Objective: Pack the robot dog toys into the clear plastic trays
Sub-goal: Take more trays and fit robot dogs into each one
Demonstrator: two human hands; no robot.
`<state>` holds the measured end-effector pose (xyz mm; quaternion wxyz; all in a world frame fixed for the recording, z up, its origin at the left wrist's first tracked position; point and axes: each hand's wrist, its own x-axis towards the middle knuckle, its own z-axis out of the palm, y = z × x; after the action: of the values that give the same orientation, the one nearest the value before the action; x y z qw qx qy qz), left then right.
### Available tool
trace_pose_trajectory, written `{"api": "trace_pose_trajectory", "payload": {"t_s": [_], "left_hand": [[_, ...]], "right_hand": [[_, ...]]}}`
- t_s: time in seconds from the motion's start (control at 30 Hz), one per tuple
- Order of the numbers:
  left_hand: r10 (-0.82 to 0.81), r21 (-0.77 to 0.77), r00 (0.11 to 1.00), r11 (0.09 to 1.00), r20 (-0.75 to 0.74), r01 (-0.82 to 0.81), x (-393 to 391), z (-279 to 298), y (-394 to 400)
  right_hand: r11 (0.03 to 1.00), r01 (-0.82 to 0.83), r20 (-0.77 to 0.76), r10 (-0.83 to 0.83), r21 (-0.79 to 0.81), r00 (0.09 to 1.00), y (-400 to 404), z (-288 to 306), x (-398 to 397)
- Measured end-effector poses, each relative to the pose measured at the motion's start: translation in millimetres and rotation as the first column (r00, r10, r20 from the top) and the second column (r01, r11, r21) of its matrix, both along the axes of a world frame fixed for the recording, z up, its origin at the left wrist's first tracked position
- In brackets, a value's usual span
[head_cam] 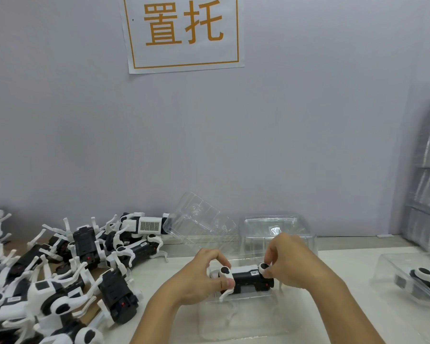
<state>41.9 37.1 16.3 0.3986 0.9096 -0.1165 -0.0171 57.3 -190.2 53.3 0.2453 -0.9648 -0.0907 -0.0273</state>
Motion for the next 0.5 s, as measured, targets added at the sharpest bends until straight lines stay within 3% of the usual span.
{"api": "trace_pose_trajectory", "payload": {"t_s": [0.2,0.3,0.4,0.5], "left_hand": [[0.01,-0.038,1.0,0.999,0.001,-0.01,-1,-1,-1],[-0.019,-0.18,0.999,0.984,-0.034,0.013,-2,-3,2],[-0.001,-0.426,0.993,0.903,-0.119,-0.05,-1,-4,4],[0.066,-0.419,0.991,0.901,-0.12,-0.111,3,-7,1]], "right_hand": [[0.975,-0.197,0.039,0.194,0.102,0.98,23,-3,-7],[0.953,-0.279,0.044,0.276,0.12,0.96,44,-11,-10],[0.959,-0.244,0.058,0.238,0.145,0.97,49,-16,-8],[0.953,-0.211,0.049,0.205,0.218,0.978,48,-21,-6]]}}
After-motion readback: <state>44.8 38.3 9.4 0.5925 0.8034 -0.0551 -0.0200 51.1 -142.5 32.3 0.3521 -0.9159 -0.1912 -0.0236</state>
